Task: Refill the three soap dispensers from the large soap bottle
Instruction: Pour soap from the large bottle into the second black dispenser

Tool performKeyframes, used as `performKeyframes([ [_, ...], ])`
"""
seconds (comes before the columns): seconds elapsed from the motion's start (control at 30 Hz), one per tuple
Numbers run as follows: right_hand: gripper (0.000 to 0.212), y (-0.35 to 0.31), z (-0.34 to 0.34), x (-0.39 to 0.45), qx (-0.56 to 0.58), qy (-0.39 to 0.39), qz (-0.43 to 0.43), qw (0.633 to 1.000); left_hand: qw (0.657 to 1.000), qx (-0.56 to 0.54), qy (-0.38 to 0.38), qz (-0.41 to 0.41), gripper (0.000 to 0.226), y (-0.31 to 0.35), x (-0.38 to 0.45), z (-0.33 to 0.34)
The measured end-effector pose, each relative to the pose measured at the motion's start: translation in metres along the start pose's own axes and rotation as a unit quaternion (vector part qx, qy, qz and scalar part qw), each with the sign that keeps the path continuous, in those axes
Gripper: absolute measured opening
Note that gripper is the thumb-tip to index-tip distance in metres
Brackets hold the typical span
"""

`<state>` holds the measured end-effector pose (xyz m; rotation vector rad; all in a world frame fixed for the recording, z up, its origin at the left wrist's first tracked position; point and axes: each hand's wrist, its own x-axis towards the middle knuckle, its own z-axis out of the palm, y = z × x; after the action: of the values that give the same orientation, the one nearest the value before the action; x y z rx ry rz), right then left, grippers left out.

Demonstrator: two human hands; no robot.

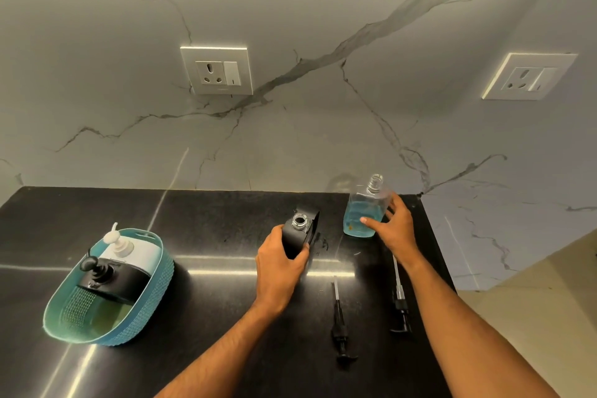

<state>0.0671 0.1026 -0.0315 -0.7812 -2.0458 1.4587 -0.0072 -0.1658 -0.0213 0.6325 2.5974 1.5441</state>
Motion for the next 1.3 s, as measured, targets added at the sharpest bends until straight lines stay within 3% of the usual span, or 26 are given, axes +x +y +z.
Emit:
performKeyframes([
  [0.13, 0.071, 0.003, 0.003, 0.005, 0.013, -0.016, -0.009, 1.000, 1.000, 0.003, 0.001, -0.004, 0.042, 0.000, 0.003, 0.002],
  [0.53, 0.058, 0.014, 0.015, -0.013, -0.001, 0.065, -0.028, 0.997, 1.000, -0.019, 0.009, -0.008, 0.043, 0.008, -0.004, -0.001],
  [0.7, 0.057, 0.011, 0.022, -0.027, 0.004, 0.080, -0.034, 0.996, 0.999, -0.025, 0.033, -0.023, 0.063, 0.009, -0.014, -0.010],
  [0.8, 0.055, 0.004, 0.027, -0.038, -0.009, 0.104, -0.051, 0.993, 0.998, -0.029, 0.043, -0.021, 0.065, 0.009, -0.020, -0.018],
  [1.17, 0.060, -0.059, 0.042, -0.094, -0.084, 0.140, -0.215, 0.963, 0.995, -0.030, 0.092, 0.003, 0.052, 0.021, -0.043, -0.055],
  [1.3, 0.050, -0.077, 0.048, -0.112, -0.150, 0.135, -0.263, 0.943, 0.993, -0.025, 0.114, 0.010, 0.055, 0.023, -0.055, -0.069],
])
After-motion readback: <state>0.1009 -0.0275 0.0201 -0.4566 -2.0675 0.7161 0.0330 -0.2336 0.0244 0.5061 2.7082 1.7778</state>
